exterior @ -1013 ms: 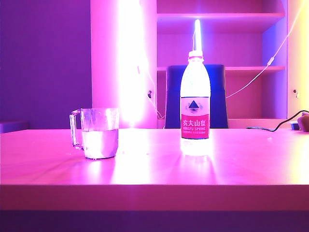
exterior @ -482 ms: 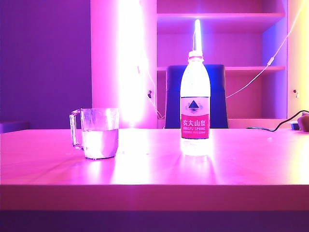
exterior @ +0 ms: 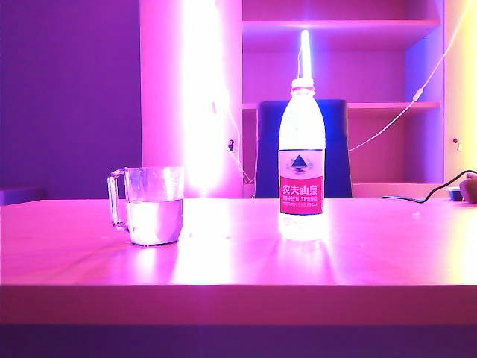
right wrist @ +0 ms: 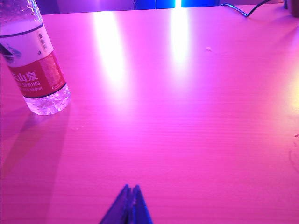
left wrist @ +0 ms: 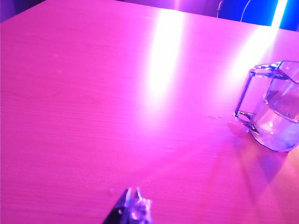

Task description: Pick up the mineral water bottle on the table and pour water into the mug until it's half full.

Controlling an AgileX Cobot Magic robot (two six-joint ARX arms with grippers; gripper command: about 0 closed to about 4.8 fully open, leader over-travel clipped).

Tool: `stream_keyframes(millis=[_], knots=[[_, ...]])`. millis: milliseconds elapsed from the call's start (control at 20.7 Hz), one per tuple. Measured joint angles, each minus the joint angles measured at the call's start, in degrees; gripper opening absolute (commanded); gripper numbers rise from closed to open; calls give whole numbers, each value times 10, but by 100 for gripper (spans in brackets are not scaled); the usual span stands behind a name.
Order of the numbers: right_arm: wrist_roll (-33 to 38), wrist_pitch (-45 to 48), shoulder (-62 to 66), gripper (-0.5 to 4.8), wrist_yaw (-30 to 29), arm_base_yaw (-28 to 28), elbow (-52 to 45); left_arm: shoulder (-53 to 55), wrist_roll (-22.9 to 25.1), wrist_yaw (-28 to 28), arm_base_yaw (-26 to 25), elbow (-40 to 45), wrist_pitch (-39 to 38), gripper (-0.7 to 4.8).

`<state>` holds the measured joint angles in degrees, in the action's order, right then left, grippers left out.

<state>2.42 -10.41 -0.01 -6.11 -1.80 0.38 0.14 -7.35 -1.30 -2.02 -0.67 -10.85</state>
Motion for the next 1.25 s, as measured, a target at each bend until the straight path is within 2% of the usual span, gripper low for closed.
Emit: stream_keyframes(millis=[1254], knots=[[-29, -1, 0, -6, 20, 0, 0, 0, 0, 0, 0, 0, 0, -5]])
